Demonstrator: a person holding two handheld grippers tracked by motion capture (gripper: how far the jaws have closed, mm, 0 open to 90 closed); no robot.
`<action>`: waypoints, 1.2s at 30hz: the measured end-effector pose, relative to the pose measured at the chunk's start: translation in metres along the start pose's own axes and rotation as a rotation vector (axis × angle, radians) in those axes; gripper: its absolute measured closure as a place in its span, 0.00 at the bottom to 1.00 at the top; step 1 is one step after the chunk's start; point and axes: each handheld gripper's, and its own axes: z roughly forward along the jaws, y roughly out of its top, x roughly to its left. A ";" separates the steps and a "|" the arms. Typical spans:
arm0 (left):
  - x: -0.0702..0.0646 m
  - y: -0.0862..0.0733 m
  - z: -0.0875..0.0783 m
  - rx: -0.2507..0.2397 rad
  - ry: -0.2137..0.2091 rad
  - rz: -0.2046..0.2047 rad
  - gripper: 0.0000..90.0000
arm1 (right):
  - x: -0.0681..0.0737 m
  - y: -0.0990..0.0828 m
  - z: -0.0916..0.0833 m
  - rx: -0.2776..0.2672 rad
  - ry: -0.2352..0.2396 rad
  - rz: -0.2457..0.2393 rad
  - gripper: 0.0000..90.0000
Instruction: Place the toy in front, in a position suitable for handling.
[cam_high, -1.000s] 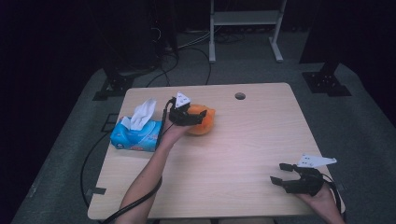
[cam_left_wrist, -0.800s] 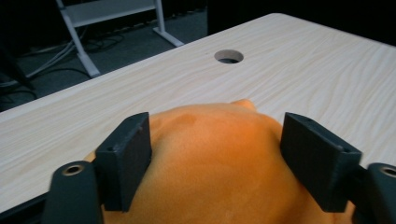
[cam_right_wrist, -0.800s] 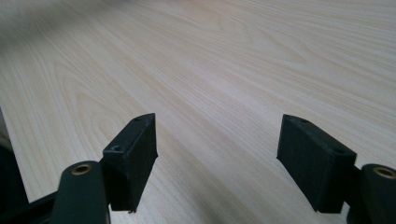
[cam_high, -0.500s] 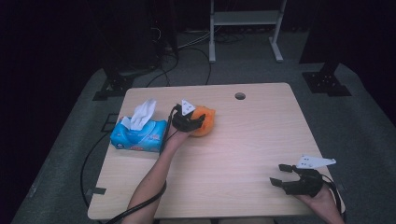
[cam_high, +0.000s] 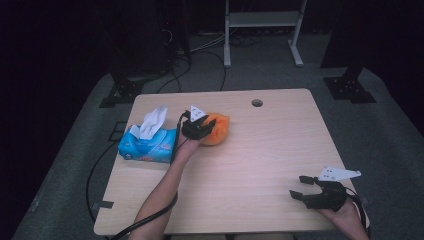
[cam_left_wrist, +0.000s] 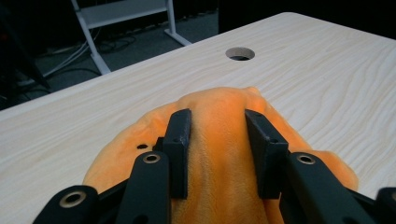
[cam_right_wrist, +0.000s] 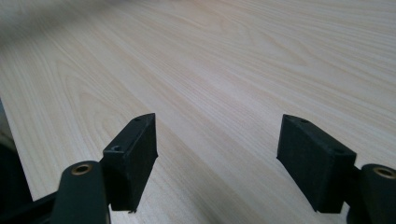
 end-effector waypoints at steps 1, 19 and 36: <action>0.000 0.001 0.000 0.001 0.000 -0.002 0.71 | 0.000 0.000 0.000 -0.001 -0.001 0.002 0.31; 0.008 0.018 -0.018 -0.084 -0.017 -0.092 0.77 | -0.001 -0.001 0.000 -0.002 0.000 0.008 0.31; -0.054 0.042 -0.091 -0.231 -0.207 0.009 0.77 | -0.001 0.000 0.002 0.004 -0.008 0.005 0.31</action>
